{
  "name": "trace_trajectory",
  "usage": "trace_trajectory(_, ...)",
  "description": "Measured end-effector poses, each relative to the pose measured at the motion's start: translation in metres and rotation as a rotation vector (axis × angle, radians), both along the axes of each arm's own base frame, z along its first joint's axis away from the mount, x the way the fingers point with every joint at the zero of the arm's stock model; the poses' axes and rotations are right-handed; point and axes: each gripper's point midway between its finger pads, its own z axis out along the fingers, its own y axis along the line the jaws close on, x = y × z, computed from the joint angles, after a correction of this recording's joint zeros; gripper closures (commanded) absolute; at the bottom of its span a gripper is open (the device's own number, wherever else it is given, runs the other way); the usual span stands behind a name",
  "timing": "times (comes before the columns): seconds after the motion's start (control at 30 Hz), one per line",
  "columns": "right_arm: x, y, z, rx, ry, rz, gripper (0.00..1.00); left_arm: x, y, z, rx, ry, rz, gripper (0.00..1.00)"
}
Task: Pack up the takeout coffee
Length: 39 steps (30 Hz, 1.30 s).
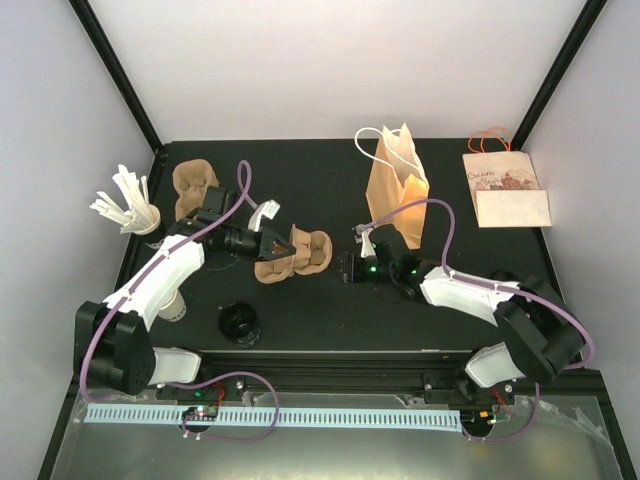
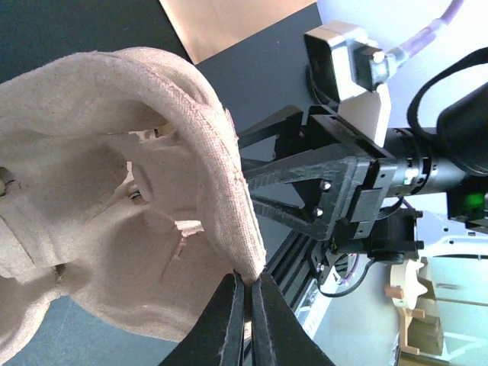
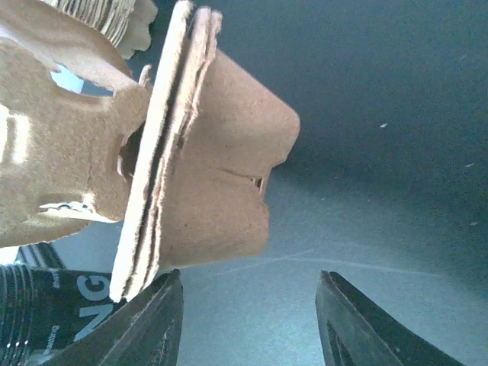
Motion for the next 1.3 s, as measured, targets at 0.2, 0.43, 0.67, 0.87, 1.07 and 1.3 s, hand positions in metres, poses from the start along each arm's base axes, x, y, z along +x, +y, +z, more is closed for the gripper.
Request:
trace_trajectory(0.2, 0.005, -0.015, 0.012, -0.052, -0.046, -0.056, 0.40, 0.001, -0.001, 0.000, -0.003, -0.001, 0.001, 0.98)
trace_trajectory(0.43, 0.009, -0.011, 0.033, -0.025, -0.091, -0.047, 0.33, 0.000, -0.001, 0.002, -0.009, 0.000, -0.001, 0.98)
trace_trajectory(0.67, 0.026, 0.006, 0.027, -0.049, -0.064, -0.035, 0.34, 0.000, -0.001, 0.003, -0.010, -0.003, 0.000, 0.97)
trace_trajectory(0.87, 0.027, -0.007, -0.011, -0.163, 0.006, -0.082, 0.37, -0.001, -0.002, 0.003, -0.012, 0.004, 0.001, 0.97)
trace_trajectory(1.07, 0.026, -0.009, -0.034, -0.207, 0.050, -0.084, 0.40, -0.006, -0.003, 0.010, -0.015, -0.004, -0.004, 0.97)
trace_trajectory(1.3, 0.024, -0.008, -0.047, -0.217, 0.078, -0.071, 0.47, -0.008, -0.001, 0.071, -0.038, -0.141, 0.000, 0.96)
